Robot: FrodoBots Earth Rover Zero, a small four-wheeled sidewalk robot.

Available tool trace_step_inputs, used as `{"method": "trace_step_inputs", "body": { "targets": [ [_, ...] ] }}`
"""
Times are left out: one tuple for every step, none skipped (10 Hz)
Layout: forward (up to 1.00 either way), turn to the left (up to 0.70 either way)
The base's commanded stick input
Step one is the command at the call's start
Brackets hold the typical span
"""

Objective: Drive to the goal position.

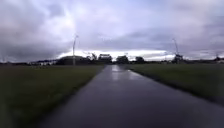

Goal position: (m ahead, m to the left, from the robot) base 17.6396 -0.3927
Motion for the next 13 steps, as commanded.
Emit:
{"method": "trace_step_inputs", "body": {
  "targets": [
    [0.7, 0.0],
    [0.7, 0.0],
    [0.7, 0.0],
    [0.7, 0.0],
    [0.7, 0.0],
    [0.7, 0.0],
    [0.7, 0.0],
    [0.7, 0.0],
    [0.7, 0.0],
    [0.7, 0.0],
    [0.7, 0.0],
    [0.7, 0.0],
    [0.7, 0.0]
  ]
}}
